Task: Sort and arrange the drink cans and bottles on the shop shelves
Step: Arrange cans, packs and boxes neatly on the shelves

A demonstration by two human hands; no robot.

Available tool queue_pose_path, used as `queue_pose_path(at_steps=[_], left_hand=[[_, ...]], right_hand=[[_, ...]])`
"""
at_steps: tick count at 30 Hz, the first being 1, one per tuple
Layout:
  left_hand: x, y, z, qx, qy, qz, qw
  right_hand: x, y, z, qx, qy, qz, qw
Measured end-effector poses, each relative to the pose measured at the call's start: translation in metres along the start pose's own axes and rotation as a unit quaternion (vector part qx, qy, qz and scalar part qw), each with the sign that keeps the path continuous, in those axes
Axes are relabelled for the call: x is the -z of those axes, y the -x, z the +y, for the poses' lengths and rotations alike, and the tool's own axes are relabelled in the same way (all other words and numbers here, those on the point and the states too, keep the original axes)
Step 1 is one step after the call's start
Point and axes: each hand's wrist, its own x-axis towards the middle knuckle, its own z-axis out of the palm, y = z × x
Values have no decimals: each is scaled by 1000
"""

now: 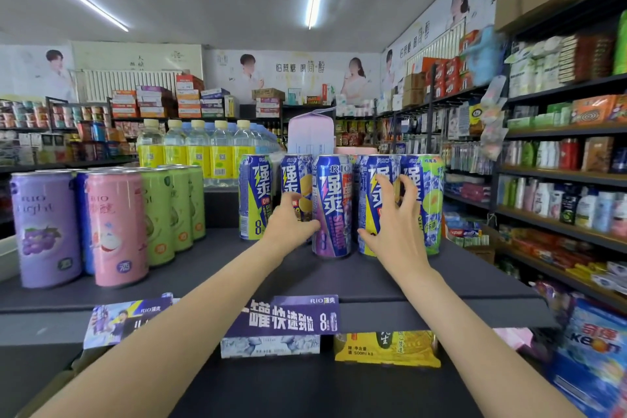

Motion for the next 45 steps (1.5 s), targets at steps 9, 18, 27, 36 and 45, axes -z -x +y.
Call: queue_pose_path(at_steps=[9, 18, 27, 36, 45], left_hand=[[-19, 12, 4, -23, -26, -51, 998], [-18, 11, 6, -52, -26, -95, 994], [4, 7, 9, -61, -77, -30, 995], [51, -30, -25, -32, -110, 174, 978], [57, -58, -43, 46, -56, 91, 993]], right_hand=[[2, 2, 1, 3, -19, -1, 1000], [2, 2, 3, -6, -77, -9, 997], [8, 1, 0, 64, 18, 125, 990], [-8, -53, -99, 218, 121, -20, 968], [-51, -59, -69, 154, 141, 134, 969]])
